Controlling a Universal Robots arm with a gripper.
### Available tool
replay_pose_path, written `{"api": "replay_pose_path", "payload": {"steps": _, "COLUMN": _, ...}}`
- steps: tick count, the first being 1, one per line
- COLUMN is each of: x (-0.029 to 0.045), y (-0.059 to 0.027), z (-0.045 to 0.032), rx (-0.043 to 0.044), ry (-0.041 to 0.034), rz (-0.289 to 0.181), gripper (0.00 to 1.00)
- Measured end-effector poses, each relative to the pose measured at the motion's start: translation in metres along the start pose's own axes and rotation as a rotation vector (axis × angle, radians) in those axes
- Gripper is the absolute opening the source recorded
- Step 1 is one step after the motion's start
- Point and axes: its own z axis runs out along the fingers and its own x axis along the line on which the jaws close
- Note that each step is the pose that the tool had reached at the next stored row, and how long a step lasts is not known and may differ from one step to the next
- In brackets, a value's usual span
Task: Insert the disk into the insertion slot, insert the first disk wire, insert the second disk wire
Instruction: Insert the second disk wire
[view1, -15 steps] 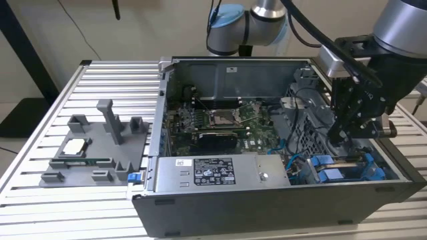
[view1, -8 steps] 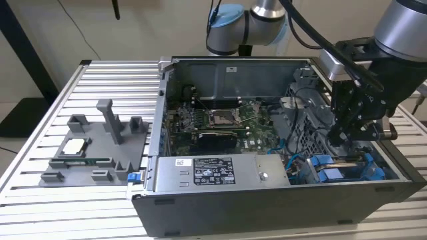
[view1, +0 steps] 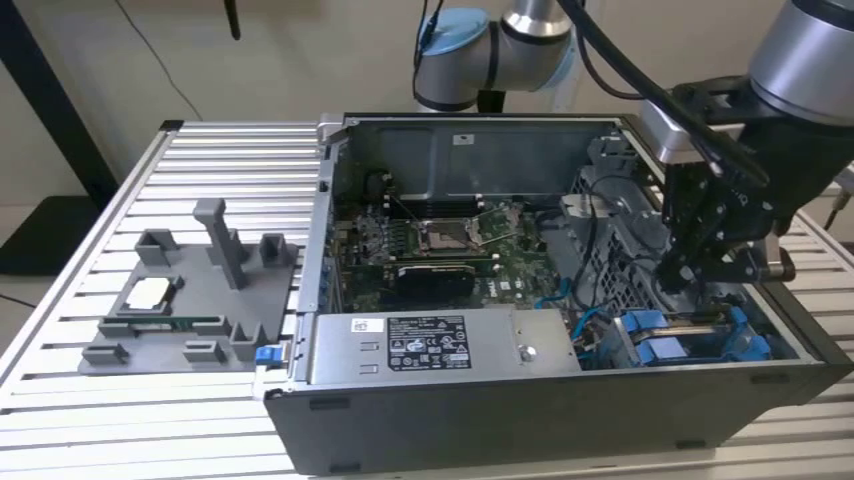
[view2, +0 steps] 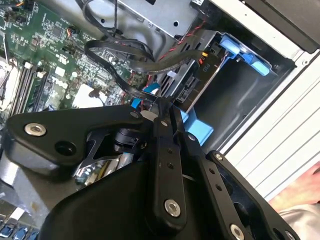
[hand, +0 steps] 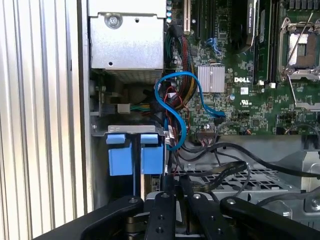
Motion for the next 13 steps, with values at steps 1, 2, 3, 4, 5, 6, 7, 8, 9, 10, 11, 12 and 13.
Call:
{"api": "replay_pose_path", "payload": {"steps": 1, "x": 0.0002, "y": -0.0003, "z": 0.0005, "rx": -0.0002, "ry": -0.0013, "rz": 0.000, "gripper": 0.16}}
{"api": "replay_pose_path", "payload": {"steps": 2, "x": 0.0005, "y": -0.0006, "z": 0.0011, "rx": -0.0004, "ry": -0.0028, "rz": 0.000, "gripper": 0.16}}
{"api": "replay_pose_path", "payload": {"steps": 3, "x": 0.0008, "y": -0.0010, "z": 0.0016, "rx": -0.0007, "ry": -0.0045, "rz": 0.000, "gripper": 0.16}}
{"api": "replay_pose_path", "payload": {"steps": 4, "x": 0.0011, "y": -0.0014, "z": 0.0023, "rx": -0.0010, "ry": -0.0064, "rz": 0.000, "gripper": 0.16}}
{"api": "replay_pose_path", "payload": {"steps": 5, "x": 0.0016, "y": -0.0020, "z": 0.0031, "rx": -0.0014, "ry": -0.0090, "rz": 0.000, "gripper": 0.16}}
{"api": "replay_pose_path", "payload": {"steps": 6, "x": 0.0021, "y": -0.0028, "z": 0.0038, "rx": -0.0020, "ry": -0.0124, "rz": 0.000, "gripper": 0.16}}
{"api": "replay_pose_path", "payload": {"steps": 7, "x": 0.0026, "y": -0.0035, "z": 0.0046, "rx": -0.0025, "ry": -0.0161, "rz": 0.001, "gripper": 0.16}}
{"api": "replay_pose_path", "payload": {"steps": 8, "x": 0.0030, "y": -0.0043, "z": 0.0053, "rx": -0.0029, "ry": -0.0201, "rz": 0.001, "gripper": 0.16}}
{"api": "replay_pose_path", "payload": {"steps": 9, "x": 0.0037, "y": -0.0052, "z": 0.0059, "rx": -0.0034, "ry": -0.0234, "rz": 0.001, "gripper": 0.16}}
{"api": "replay_pose_path", "payload": {"steps": 10, "x": 0.0046, "y": -0.0062, "z": 0.0064, "rx": -0.0040, "ry": -0.0254, "rz": 0.001, "gripper": 0.16}}
{"api": "replay_pose_path", "payload": {"steps": 11, "x": 0.0056, "y": -0.0071, "z": 0.0070, "rx": -0.0050, "ry": -0.0265, "rz": 0.001, "gripper": 0.16}}
{"api": "replay_pose_path", "payload": {"steps": 12, "x": 0.0067, "y": -0.0083, "z": 0.0075, "rx": -0.0066, "ry": -0.0271, "rz": 0.001, "gripper": 0.16}}
{"api": "replay_pose_path", "payload": {"steps": 13, "x": 0.0079, "y": -0.0096, "z": 0.0079, "rx": -0.0089, "ry": -0.0275, "rz": 0.001, "gripper": 0.16}}
